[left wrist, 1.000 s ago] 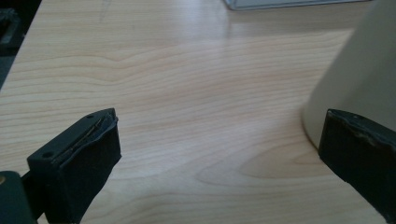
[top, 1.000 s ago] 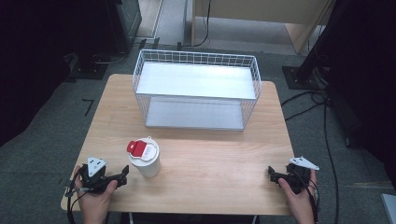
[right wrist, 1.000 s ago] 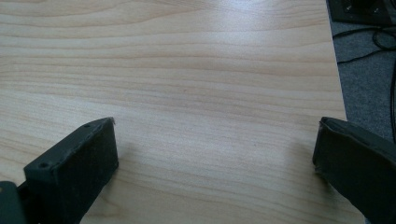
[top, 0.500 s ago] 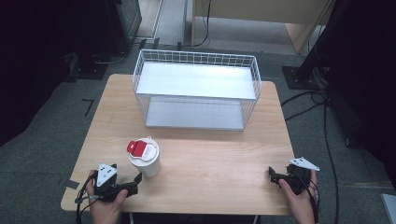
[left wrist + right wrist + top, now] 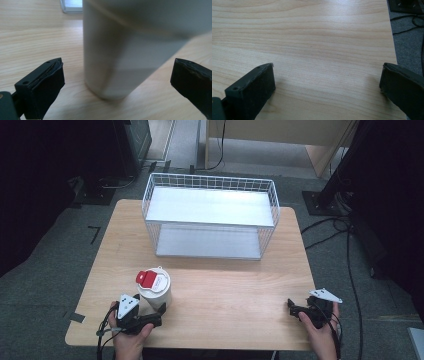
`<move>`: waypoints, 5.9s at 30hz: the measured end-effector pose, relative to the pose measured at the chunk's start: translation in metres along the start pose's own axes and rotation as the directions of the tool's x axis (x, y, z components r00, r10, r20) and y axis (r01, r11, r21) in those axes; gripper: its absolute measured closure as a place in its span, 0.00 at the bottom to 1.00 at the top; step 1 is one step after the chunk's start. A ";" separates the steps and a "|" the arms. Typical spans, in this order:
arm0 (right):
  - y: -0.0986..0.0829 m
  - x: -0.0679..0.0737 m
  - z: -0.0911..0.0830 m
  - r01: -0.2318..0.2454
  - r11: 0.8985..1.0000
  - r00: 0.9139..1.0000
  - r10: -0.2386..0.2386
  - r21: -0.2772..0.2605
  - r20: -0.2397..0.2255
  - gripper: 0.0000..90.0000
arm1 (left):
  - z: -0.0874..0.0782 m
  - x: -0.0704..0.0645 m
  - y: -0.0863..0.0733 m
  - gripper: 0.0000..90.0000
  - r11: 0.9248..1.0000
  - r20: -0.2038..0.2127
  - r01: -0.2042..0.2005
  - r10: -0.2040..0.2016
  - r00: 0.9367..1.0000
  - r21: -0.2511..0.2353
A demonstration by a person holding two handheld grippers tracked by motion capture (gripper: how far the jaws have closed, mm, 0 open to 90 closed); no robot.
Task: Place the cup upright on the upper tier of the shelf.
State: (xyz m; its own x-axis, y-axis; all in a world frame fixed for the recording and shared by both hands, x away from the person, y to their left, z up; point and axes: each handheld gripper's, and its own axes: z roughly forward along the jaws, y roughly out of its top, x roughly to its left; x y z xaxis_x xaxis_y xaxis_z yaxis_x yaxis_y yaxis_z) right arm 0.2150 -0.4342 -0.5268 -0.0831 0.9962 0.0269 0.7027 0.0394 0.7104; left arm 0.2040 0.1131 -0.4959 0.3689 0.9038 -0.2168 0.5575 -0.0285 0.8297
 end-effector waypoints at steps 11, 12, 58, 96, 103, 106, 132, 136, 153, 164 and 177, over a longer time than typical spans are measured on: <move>0.000 0.000 0.000 0.003 1.000 1.000 -0.003 0.000 -0.002 0.00 | 0.020 -0.012 0.005 0.02 0.998 -0.014 0.009 -0.010 1.000 -0.066; 0.000 0.000 0.000 0.003 1.000 1.000 -0.003 0.000 -0.002 0.00 | 0.021 -0.013 0.006 0.04 0.997 -0.029 0.013 -0.015 0.999 -0.077; -0.001 0.000 -0.001 0.012 1.000 1.000 -0.012 0.002 -0.012 0.00 | 0.018 -0.050 0.075 0.12 0.900 -0.021 -0.113 0.115 0.993 -0.420; -0.001 0.000 -0.001 0.012 1.000 1.000 -0.012 0.000 -0.012 0.00 | 0.053 -0.077 0.201 0.12 0.790 -0.070 -0.200 0.196 0.978 -0.580; -0.001 0.000 -0.001 0.013 1.000 1.000 -0.013 0.001 -0.012 0.00 | 0.059 -0.081 0.223 0.12 0.783 -0.065 -0.199 0.199 0.978 -0.589; -0.001 0.000 -0.001 0.013 1.000 1.000 -0.013 0.001 -0.011 0.00 | 0.066 -0.083 0.235 0.12 0.773 -0.076 -0.210 0.207 0.975 -0.598; -0.001 0.000 -0.001 0.012 1.000 1.000 -0.012 0.002 -0.012 0.00 | 0.140 -0.072 0.283 0.12 0.826 -0.123 -0.187 0.143 0.982 -0.531; -0.001 0.000 -0.001 0.012 1.000 1.000 -0.012 0.002 -0.012 0.00 | 0.143 -0.071 0.282 0.12 0.837 -0.128 -0.194 0.149 0.980 -0.511; -0.001 0.000 -0.001 0.013 1.000 1.000 -0.013 0.002 -0.012 0.00 | 0.141 -0.068 0.283 0.10 0.860 -0.120 -0.199 0.162 0.980 -0.470; -0.001 0.000 -0.001 0.012 1.000 1.000 -0.012 0.002 -0.012 0.00 | 0.138 -0.069 0.281 0.03 0.861 -0.128 -0.203 0.161 0.979 -0.466; -0.001 0.000 -0.001 0.012 1.000 1.000 -0.012 0.002 -0.012 0.00 | 0.126 -0.070 0.265 0.03 0.850 -0.132 -0.220 0.178 0.975 -0.479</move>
State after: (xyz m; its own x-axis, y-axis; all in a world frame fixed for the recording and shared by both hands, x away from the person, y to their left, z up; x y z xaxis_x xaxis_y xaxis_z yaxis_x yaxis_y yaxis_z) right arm 0.2137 -0.4345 -0.5267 -0.0999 0.9946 0.0269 0.7028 0.0513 0.7095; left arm 0.4198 -0.0112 -0.3262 0.3609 0.9326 0.0041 0.0366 -0.0186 0.9992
